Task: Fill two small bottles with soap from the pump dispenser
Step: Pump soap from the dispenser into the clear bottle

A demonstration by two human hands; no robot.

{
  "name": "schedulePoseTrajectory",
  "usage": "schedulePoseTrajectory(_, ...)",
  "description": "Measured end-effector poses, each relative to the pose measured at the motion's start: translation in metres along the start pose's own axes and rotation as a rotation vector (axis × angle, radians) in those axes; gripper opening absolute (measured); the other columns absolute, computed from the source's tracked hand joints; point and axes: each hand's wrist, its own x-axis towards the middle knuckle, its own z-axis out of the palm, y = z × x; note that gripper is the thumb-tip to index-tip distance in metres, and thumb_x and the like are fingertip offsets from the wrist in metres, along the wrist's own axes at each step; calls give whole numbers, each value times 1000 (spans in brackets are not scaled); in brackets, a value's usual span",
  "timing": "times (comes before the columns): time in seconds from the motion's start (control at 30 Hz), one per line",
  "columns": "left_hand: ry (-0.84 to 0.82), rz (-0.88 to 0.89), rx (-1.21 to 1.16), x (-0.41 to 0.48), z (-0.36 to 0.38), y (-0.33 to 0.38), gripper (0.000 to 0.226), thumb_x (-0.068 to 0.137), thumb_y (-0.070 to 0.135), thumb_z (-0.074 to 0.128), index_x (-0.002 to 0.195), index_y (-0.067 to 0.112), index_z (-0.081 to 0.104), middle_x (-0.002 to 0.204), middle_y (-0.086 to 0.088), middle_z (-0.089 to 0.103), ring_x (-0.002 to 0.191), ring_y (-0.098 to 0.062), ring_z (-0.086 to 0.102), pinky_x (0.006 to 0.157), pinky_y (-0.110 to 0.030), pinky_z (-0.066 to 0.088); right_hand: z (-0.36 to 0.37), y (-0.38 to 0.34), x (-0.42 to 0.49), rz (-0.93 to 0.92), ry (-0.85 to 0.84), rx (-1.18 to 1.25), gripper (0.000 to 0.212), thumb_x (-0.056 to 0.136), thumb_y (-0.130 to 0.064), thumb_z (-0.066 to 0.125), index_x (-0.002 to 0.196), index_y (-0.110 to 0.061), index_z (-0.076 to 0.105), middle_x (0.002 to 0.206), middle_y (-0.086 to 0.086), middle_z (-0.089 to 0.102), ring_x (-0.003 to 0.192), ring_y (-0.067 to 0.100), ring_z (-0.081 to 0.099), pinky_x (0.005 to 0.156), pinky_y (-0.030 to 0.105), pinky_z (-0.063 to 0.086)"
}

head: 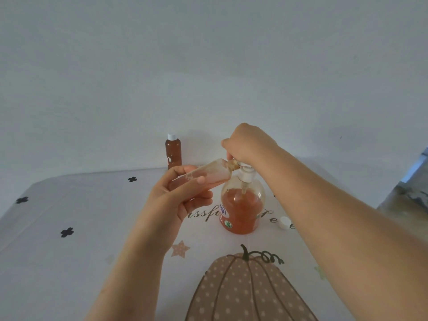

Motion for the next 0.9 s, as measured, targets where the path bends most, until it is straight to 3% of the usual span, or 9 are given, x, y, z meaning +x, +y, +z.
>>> schedulePoseTrajectory(0.1,6,-20,2,1,-2,-1,34,72,10,72,103,4,59,90,-17,71,71,-24,66,65,-30,57,6,4,4,-4,13,1,23,90,-19,54,92,-14,77,86,4,74,71,22,63,55,27,37)
schedulePoseTrajectory(0.3,11,-11,5,0,0,0,35,73,10,71,105,3,58,91,-16,71,70,-25,67,66,-30,58,6,3,3,-10,23,10,23,88,-19,55,92,-14,77,84,3,73,75,23,66,54,26,37)
schedulePoseTrajectory(0.47,2,-6,-23,-5,3,1,30,74,10,71,101,6,60,96,-19,72,72,-25,67,69,-30,58,-2,0,-5,-29,40,12,24,88,-18,55,90,-12,77,74,3,72,56,19,60,51,24,35)
schedulePoseTrajectory(0.63,-4,3,-38,-6,7,9,33,72,8,71,103,6,59,96,-19,72,72,-26,67,69,-31,57,-13,-4,-9,-66,66,-33,23,90,-20,53,93,-13,75,77,1,68,64,20,58,55,25,36)
schedulePoseTrajectory(0.9,-22,17,-52,-8,5,9,37,69,3,70,105,4,59,91,-16,71,73,-27,68,69,-31,58,-14,-7,-15,-54,64,-53,25,92,-21,51,92,-13,75,75,0,68,59,19,56,54,25,34)
